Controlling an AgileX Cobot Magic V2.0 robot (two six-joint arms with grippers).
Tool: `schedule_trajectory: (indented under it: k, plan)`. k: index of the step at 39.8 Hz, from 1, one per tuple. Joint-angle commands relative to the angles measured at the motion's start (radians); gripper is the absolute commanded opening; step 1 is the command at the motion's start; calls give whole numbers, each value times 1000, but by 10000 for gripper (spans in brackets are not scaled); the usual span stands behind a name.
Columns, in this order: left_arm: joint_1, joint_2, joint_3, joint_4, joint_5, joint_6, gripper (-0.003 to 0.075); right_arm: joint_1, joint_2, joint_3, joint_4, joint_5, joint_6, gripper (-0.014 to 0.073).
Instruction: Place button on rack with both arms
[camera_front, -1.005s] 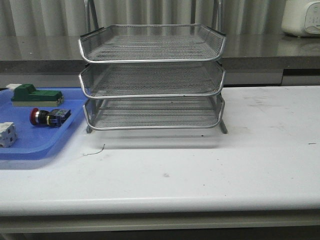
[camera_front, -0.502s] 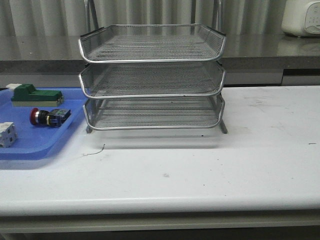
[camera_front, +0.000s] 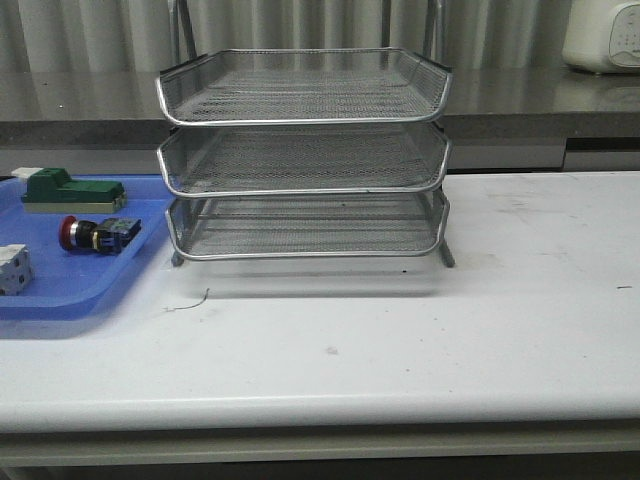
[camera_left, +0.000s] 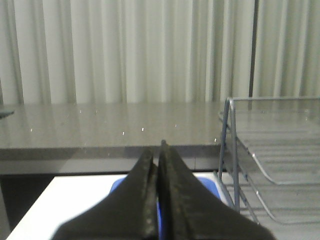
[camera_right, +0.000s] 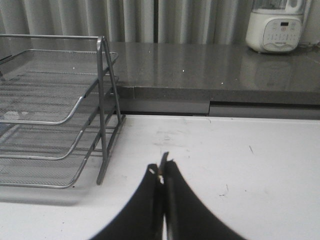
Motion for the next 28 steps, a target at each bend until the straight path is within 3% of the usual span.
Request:
schedule_trajectory:
  k: [1, 11, 15, 18, 25, 28]
  plan:
    - [1, 111, -81, 26, 0, -1, -19, 0, 121, -90, 11, -42, -8, -60]
    - [1, 225, -104, 29, -16, 1, -18, 0, 217, -130, 11, -49, -8, -60]
    - [1, 225, -104, 29, -16, 1, 8, 0, 217, -130, 11, -48, -8, -13]
    - [1, 225, -104, 29, -16, 1, 115, 0, 217, -130, 11, -48, -8, 97]
    - [1, 225, -104, 27, -14, 1, 562, 0, 217, -130, 11, -48, -8, 496]
    - [1, 225, -104, 27, -14, 1, 683, 0, 217, -130, 11, -48, -8, 629]
